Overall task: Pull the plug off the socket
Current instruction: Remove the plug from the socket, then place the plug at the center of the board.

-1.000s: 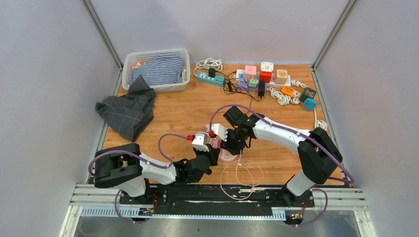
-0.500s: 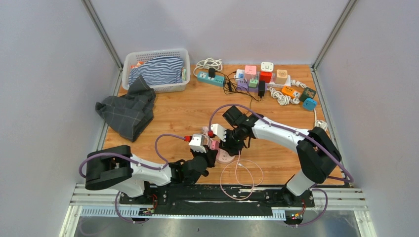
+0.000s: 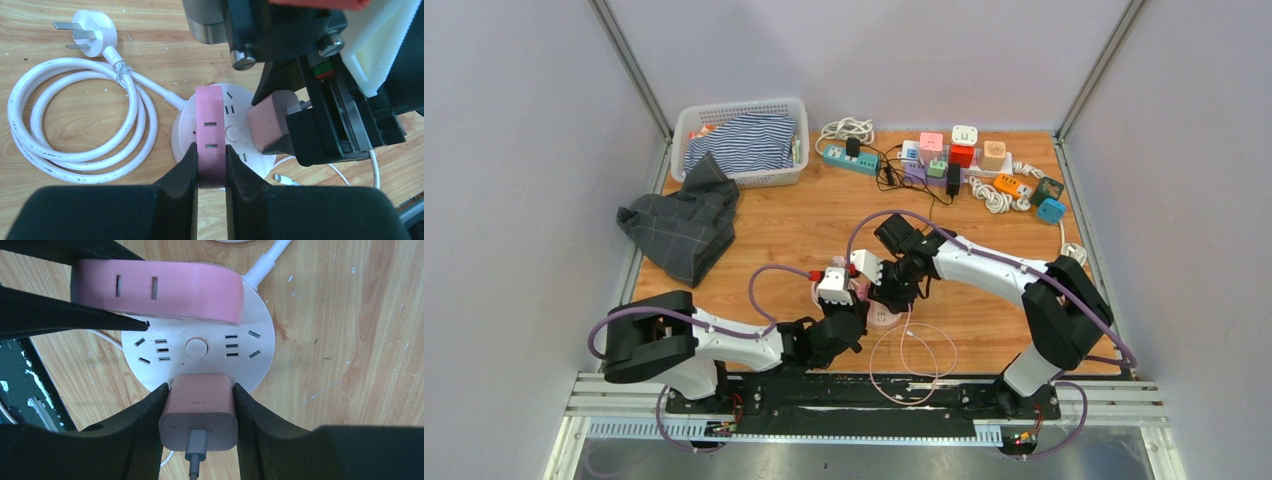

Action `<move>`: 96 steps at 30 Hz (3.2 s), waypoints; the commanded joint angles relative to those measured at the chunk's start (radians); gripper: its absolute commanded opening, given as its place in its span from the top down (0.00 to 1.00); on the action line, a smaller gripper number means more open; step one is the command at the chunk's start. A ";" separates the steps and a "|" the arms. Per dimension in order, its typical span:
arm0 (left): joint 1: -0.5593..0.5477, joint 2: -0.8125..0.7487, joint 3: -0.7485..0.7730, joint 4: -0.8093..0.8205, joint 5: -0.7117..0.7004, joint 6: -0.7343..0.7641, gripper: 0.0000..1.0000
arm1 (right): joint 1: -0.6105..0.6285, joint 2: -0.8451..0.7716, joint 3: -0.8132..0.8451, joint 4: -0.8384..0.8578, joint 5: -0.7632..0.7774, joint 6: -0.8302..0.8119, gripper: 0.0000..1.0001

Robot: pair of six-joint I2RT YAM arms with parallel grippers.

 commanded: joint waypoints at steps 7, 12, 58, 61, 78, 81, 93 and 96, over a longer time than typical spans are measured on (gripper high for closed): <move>-0.049 -0.100 0.007 -0.007 0.209 -0.028 1.00 | -0.031 0.077 -0.015 0.056 0.118 -0.001 0.97; -0.054 -0.056 0.038 -0.057 0.238 0.120 1.00 | -0.031 0.078 -0.016 0.056 0.121 0.000 0.97; -0.029 -0.170 0.042 -0.152 0.262 -0.174 1.00 | -0.001 0.125 -0.016 0.059 0.143 -0.013 0.98; -0.029 -0.086 0.075 -0.153 0.258 -0.174 1.00 | 0.024 0.134 -0.022 0.071 0.159 -0.013 0.99; -0.029 -0.287 -0.058 -0.167 0.316 0.045 1.00 | 0.033 0.082 -0.007 0.050 0.145 -0.017 0.63; -0.029 -0.329 -0.090 -0.166 0.340 0.101 1.00 | 0.026 0.048 -0.005 0.045 0.125 -0.013 0.50; -0.026 -0.522 -0.212 -0.166 0.339 0.252 1.00 | -0.004 -0.076 -0.010 0.021 0.015 -0.031 0.22; -0.026 -0.561 -0.235 -0.165 0.320 0.262 1.00 | -0.013 -0.095 -0.009 0.005 -0.025 -0.044 0.21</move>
